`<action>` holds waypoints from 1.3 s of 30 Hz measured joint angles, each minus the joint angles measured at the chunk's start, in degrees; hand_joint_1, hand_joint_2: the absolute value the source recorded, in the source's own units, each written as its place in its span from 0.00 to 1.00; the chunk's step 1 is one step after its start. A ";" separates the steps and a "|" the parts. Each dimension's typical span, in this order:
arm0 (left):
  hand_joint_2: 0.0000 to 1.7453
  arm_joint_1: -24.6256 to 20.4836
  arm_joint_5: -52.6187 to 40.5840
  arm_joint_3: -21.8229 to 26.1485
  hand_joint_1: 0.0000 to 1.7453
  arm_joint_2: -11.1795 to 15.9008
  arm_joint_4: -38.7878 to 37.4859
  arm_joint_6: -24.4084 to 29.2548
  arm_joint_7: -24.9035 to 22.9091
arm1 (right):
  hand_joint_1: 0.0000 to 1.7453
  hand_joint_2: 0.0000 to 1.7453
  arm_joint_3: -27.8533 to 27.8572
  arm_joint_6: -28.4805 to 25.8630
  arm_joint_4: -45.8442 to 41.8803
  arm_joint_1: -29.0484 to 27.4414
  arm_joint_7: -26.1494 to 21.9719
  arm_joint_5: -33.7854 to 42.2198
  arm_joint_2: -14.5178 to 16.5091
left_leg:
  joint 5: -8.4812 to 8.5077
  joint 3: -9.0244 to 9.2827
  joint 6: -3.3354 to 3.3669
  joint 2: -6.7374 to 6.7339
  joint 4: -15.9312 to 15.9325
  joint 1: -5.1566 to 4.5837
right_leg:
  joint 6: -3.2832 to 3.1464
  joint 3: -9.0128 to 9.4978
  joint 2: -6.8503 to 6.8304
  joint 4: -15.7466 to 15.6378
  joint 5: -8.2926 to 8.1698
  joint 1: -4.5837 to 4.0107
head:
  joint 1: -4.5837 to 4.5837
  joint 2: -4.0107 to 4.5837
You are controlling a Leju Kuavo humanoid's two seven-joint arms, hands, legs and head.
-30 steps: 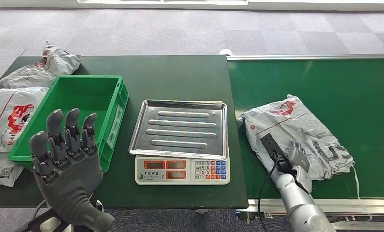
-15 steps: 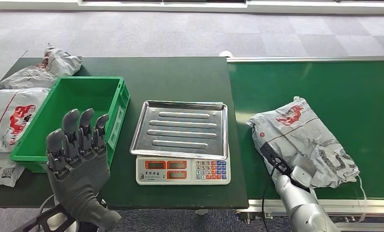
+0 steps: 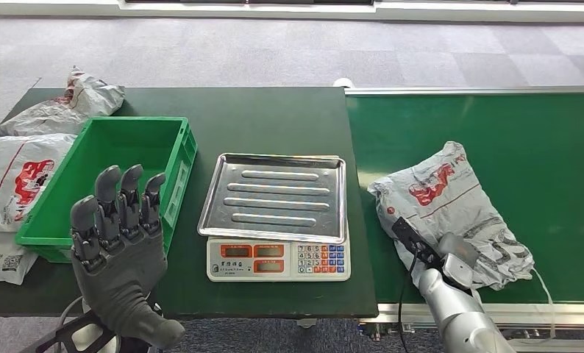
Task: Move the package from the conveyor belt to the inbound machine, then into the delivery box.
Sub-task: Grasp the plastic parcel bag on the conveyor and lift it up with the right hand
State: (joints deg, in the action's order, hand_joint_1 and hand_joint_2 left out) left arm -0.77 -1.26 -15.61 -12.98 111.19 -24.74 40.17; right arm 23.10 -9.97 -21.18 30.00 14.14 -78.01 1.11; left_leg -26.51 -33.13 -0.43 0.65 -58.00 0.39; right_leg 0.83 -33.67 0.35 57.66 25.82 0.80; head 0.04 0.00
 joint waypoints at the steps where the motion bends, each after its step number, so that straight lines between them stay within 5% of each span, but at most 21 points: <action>1: 1.00 0.00 -0.01 0.00 0.00 -0.01 0.00 0.00 0.00 | 1.00 1.00 0.00 0.00 0.00 0.01 -0.07 0.02 0.00 | 0.00 0.00 0.00 0.00 0.00 0.00 | 0.00 0.00 0.00 0.00 0.01 0.00 | 0.00 0.00; 5: 1.00 0.00 -0.15 0.00 0.00 -0.02 0.01 0.17 0.00 | 1.00 1.00 0.01 0.80 -0.03 0.03 -3.67 1.25 0.24 | -0.02 -0.01 0.03 0.01 0.00 0.01 | 0.01 0.07 -0.02 0.00 0.02 0.01 | 0.01 0.00; 10: 1.00 -0.05 -0.37 0.00 0.00 0.11 0.34 1.59 0.02 | 1.00 1.00 -0.46 3.49 -3.57 -0.71 -32.03 8.35 3.27 | -0.13 -0.41 -0.07 -0.38 0.00 0.01 | -0.07 -0.09 0.38 0.01 -0.10 0.02 | -0.01 0.00; 12: 1.00 -0.04 -0.38 0.00 0.00 0.21 0.59 2.07 0.02 | 1.00 1.00 -1.72 3.48 -8.39 -1.98 -36.48 10.94 5.59 | -0.03 -0.26 -0.08 -0.41 0.00 0.00 | -0.09 -0.23 0.42 0.02 -0.13 -0.01 | -0.02 0.00; 15: 1.00 0.11 -0.38 0.00 0.00 0.35 1.13 2.40 0.02 | 1.00 1.00 -4.84 2.14 -20.16 -5.16 -37.20 17.91 8.21 | 0.22 -0.39 -0.12 0.08 0.01 0.01 | -0.11 -0.39 -0.01 0.06 -0.14 -0.07 | 0.01 0.00; 18: 1.00 0.10 -0.33 0.00 0.00 0.39 1.38 2.41 0.02 | 1.00 1.00 -8.37 -5.27 -34.98 -8.27 -36.32 23.53 10.46 | 0.23 -0.57 -0.17 0.13 0.01 0.01 | -0.13 -0.61 -0.04 0.09 -0.15 -0.05 | -0.01 0.00; 25: 1.00 -1.13 0.08 0.00 0.00 -0.08 0.84 2.17 0.02 | 1.00 1.00 -15.03 -21.56 -60.57 -11.58 -32.23 19.43 13.14 | 0.15 -0.66 -0.16 0.07 0.01 0.01 | -0.12 -0.72 0.03 0.08 -0.10 0.00 | -0.01 0.00; 39: 1.00 -2.62 0.15 0.00 0.00 -0.92 -0.04 2.16 0.02 | 1.00 1.00 -18.67 -26.96 -70.42 -12.48 -30.38 16.36 13.92 | 0.16 -0.64 -0.13 0.05 0.01 0.00 | -0.08 -0.70 0.02 0.07 -0.16 0.02 | 0.00 0.00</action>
State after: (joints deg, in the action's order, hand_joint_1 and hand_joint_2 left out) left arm -3.39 -1.11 -15.61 -13.91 111.14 -22.58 40.19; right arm 4.44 -36.93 -91.60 17.52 -16.24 -61.65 15.04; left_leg -26.35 -33.77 -0.56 0.70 -57.99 0.39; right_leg 0.75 -34.37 0.37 57.73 25.67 0.82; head 0.04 0.00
